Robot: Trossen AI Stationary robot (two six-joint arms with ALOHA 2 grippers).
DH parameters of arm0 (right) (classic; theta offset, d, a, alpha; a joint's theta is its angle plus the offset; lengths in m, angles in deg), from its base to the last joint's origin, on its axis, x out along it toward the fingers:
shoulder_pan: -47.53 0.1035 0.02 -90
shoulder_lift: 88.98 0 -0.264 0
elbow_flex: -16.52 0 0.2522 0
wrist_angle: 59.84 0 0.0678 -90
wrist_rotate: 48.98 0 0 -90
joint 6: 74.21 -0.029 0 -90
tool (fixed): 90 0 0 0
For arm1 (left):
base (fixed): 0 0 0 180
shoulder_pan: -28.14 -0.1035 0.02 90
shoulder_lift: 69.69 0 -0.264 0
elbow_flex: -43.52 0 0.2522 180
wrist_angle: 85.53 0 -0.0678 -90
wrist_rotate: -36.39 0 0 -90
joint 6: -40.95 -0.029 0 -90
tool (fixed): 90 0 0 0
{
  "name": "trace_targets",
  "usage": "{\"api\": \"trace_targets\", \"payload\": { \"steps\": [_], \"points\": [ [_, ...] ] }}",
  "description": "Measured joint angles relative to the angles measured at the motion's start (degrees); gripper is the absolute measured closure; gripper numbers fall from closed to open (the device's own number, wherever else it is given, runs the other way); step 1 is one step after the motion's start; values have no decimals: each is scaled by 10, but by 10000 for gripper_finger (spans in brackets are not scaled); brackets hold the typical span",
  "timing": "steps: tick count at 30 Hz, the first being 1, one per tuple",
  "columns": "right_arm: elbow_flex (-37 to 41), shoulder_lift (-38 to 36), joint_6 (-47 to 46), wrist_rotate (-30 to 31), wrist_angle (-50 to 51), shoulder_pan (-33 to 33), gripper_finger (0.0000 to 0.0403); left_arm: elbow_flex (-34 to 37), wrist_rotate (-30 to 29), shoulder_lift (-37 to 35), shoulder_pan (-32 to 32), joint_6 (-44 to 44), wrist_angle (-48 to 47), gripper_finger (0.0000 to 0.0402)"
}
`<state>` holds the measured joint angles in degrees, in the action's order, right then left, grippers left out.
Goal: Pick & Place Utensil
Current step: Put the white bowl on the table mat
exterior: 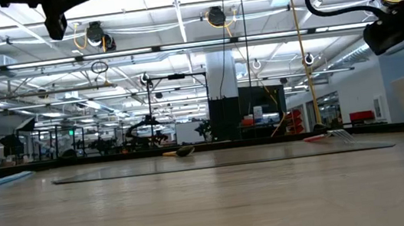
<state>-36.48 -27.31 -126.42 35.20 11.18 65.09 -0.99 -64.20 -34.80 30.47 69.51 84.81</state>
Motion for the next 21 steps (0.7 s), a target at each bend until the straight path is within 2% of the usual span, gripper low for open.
{"api": "trace_targets", "payload": {
  "steps": [9,17,21],
  "points": [
    [-11,-48,-124,-33,-4,-7,401,0,-10,0,0,-3,-1,289],
    [-26,-97,-169,45,-95,-45,402,0,-15,0,0,-4,-1,289],
    [-27,-94,-145,47,-176,-82,402,0,-15,0,0,-8,-1,289]
  ]
}}
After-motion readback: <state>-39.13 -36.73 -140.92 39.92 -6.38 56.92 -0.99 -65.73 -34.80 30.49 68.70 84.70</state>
